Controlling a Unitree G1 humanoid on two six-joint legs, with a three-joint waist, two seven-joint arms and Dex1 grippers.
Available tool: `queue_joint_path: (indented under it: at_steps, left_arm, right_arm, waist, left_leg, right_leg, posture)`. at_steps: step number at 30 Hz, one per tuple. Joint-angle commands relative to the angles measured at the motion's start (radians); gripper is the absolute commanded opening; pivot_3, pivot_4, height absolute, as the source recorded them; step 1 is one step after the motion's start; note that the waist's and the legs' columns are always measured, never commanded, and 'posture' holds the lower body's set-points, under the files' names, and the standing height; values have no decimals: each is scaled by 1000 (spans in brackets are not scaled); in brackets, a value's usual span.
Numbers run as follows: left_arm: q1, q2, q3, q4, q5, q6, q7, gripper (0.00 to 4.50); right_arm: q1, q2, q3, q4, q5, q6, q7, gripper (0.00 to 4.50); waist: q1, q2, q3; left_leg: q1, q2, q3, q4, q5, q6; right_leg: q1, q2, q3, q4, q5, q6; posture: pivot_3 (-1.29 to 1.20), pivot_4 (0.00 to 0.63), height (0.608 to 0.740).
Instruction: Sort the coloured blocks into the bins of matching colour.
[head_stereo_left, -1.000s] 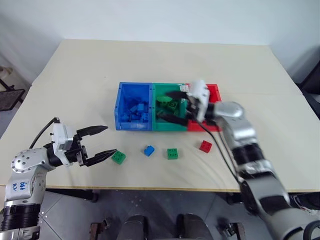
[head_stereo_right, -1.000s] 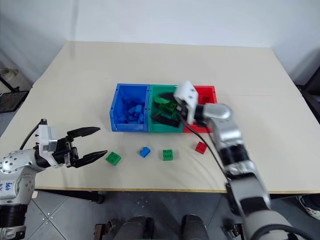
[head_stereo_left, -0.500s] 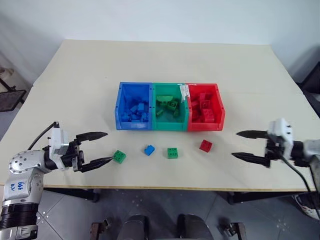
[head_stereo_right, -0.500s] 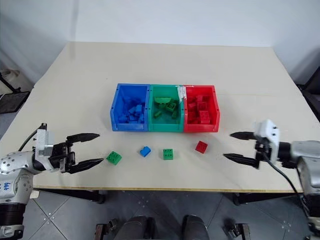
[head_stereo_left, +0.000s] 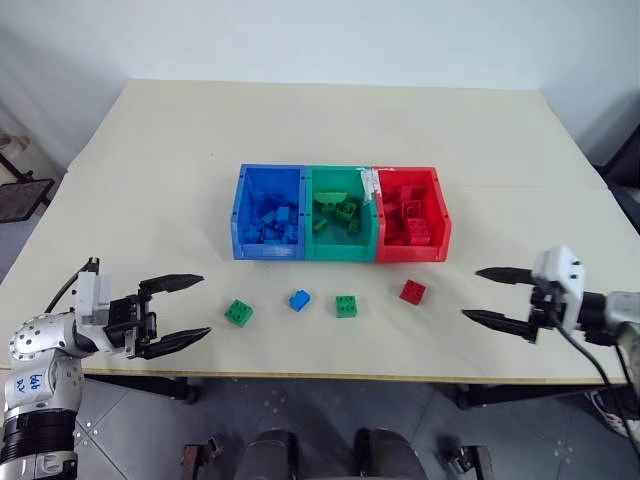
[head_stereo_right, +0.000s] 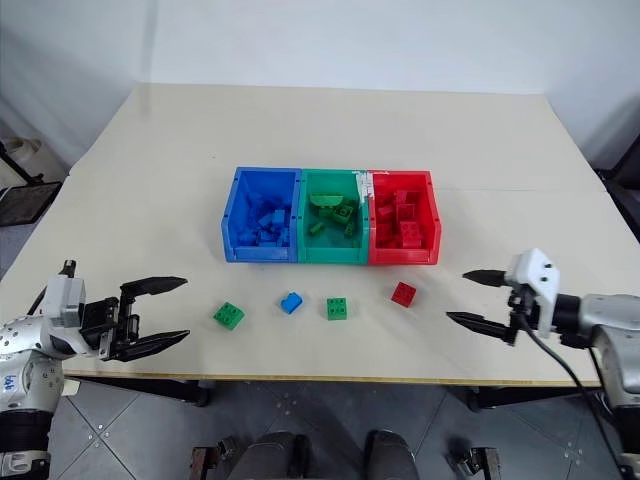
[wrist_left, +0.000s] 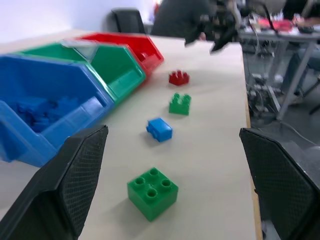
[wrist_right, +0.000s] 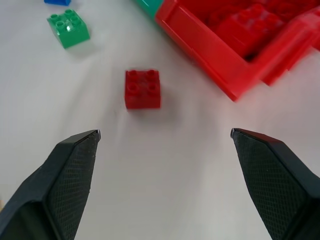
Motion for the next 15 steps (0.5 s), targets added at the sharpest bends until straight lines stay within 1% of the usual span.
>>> queue_joint_path:
  at_steps: [1, 3, 7, 13, 15]
  left_arm:
    - [-12, -17, 29, -16, -38, -3, 6, 4500]
    - [-16, -26, 34, 1, -40, -8, 4, 4500]
    - [-13, -31, 35, 13, -34, -14, -3, 4500]
    - [-12, -34, 38, 14, -27, -18, 5, 4500]
    - [-12, -35, 39, 9, -29, -17, 8, 4500]
  right_arm:
    - [-39, 47, 53, -63, -30, 25, -81, 4375]
    - [-71, 84, 98, -58, -59, 32, -119, 4375]
    - [-123, 139, 179, 29, -147, -16, -170, 4375]
    - [-148, 179, 234, 70, -192, -11, -197, 4375]
    - [-142, 184, 229, 78, -200, -26, -214, 4000]
  waist:
    - [0, 0, 0]
    - [0, 0, 0]
    - [-1, 0, 0]
    - [-2, 0, 0]
    - [-2, 0, 0]
  left_leg:
    - [0, 0, 0, 0, 0, 0]
    - [0, 0, 0, 0, 0, 0]
    - [0, -1, 0, 0, 0, 0]
    - [-1, -2, -2, 0, 0, 0]
    - [0, -1, -2, 1, 0, 0]
  right_leg:
    - [0, 0, 0, 0, 0, 0]
    - [0, 0, 0, 0, 0, 0]
    - [0, 2, -1, 1, 0, 0]
    - [0, 2, -2, 2, 0, 0]
    - [0, 2, -2, 2, 0, 0]
  posture:
    - [0, 150, 740]
    - [0, 150, 740]
    - [0, 150, 740]
    - [0, 150, 740]
    - [0, 150, 740]
